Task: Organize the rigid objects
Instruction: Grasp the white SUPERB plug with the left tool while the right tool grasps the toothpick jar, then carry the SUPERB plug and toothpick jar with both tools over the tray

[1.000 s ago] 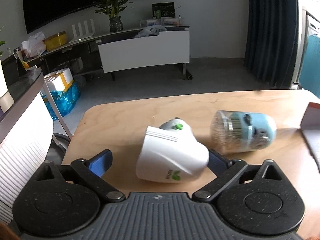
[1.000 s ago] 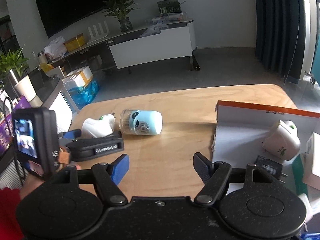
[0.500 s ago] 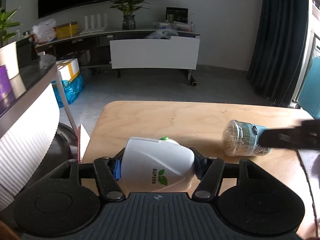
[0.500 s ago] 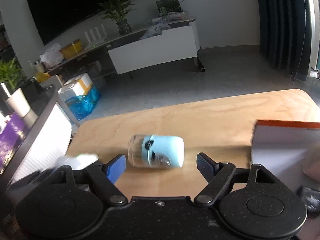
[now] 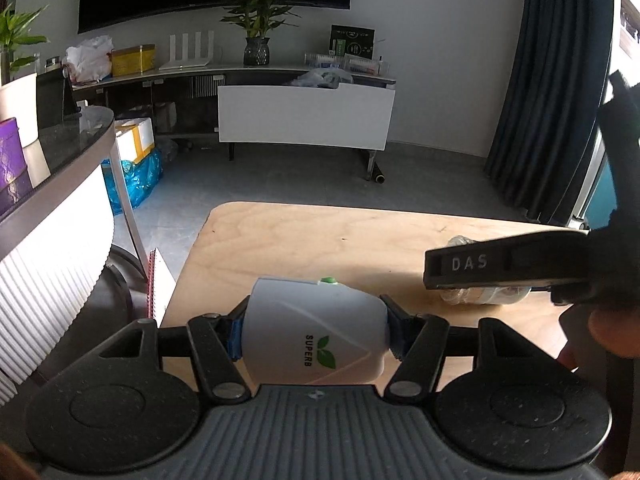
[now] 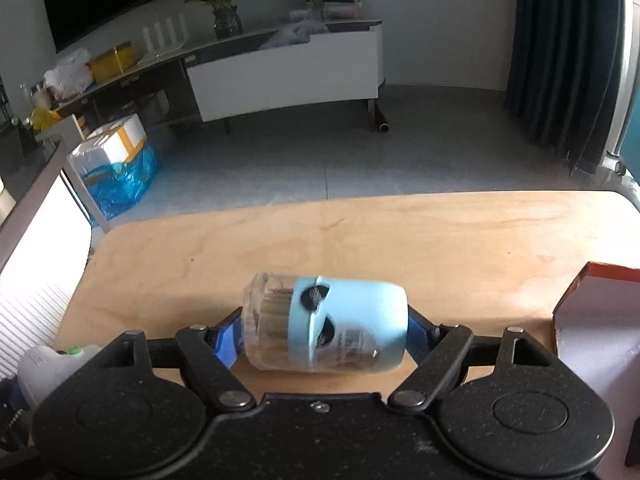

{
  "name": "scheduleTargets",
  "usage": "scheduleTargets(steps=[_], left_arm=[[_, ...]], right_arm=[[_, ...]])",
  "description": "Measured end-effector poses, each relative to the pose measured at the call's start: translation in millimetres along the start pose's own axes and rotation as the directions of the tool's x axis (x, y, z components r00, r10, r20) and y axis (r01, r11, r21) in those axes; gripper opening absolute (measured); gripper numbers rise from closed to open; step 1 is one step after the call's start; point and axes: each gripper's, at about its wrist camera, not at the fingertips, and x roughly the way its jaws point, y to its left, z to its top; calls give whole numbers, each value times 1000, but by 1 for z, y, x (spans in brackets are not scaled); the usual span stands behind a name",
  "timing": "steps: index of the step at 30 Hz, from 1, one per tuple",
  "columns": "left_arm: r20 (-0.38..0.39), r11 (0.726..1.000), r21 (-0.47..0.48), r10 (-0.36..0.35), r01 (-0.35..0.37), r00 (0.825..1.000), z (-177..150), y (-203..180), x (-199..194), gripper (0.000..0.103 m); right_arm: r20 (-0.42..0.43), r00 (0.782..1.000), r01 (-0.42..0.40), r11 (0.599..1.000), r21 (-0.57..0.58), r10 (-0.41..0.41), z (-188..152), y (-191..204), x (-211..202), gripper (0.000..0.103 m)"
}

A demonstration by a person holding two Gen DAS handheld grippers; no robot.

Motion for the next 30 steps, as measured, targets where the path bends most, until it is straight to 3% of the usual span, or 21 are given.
scheduleTargets(steps=[6, 30], left_arm=[[12, 1000, -11, -16, 16, 1000, 3, 0, -8, 64], [33, 997, -55, -48, 49, 998, -13, -27, -113, 61]], right_arm=[[26, 1000, -9, 1000, -20, 10, -6, -4, -20, 92], [153, 985, -77, 996, -46, 83, -68, -40, -198, 92]])
